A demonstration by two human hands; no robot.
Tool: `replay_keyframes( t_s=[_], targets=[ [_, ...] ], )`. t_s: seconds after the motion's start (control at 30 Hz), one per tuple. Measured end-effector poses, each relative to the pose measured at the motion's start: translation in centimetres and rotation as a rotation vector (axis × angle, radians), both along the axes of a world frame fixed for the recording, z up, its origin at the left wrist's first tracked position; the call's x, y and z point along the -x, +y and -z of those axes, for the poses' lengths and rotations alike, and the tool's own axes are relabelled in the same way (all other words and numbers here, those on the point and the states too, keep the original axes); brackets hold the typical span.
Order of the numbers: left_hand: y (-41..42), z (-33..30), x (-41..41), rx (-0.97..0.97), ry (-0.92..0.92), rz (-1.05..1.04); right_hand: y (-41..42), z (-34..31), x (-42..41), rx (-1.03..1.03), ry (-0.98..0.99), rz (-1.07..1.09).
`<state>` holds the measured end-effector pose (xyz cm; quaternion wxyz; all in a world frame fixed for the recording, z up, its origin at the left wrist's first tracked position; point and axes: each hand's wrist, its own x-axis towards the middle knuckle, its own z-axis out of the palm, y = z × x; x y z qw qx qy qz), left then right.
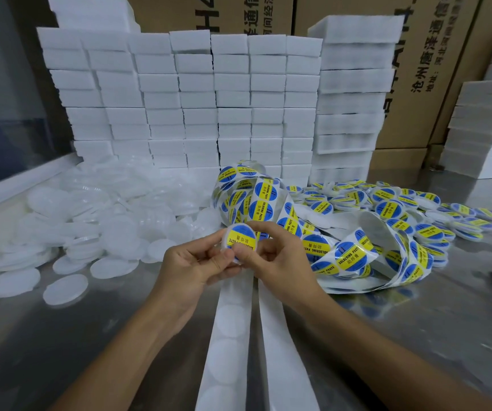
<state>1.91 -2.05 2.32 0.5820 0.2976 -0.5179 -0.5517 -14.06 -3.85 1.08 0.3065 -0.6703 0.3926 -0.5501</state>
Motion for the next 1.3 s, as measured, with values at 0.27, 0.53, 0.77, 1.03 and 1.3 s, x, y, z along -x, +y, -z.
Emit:
replay_keyframes(
  t_s=[0.27, 0.53, 0.77, 1.03, 1.3],
  targets=[
    [-0.1, 0.2, 0.5, -0.061, 0.025, -0.012, -0.1, -0.8, 0.7, -0.074, -0.098, -0.06],
    [-0.3, 0.1, 0.2, -0.131, 0.043, -0.066, 0.0, -1.1, 1.0, -0.128, -0.111, -0.198],
    [-0.2, 0.1, 0.6, -0.145, 0.038, -0.044, -0.1, -0.2, 0.7, 0.016, 0.084, -0.034],
    [-0.4, 0.4, 0.6, -0.136, -0.066, -0.139, -0.3, -0.6, 1.0, 0.011, 0.076, 0.028],
    [-0.1, 1.3, 1.7, -0.111, -0.217, -0.216, -1.3, -0.8, 1.7, -0.164, -0.425, 0.345]
  ],
)
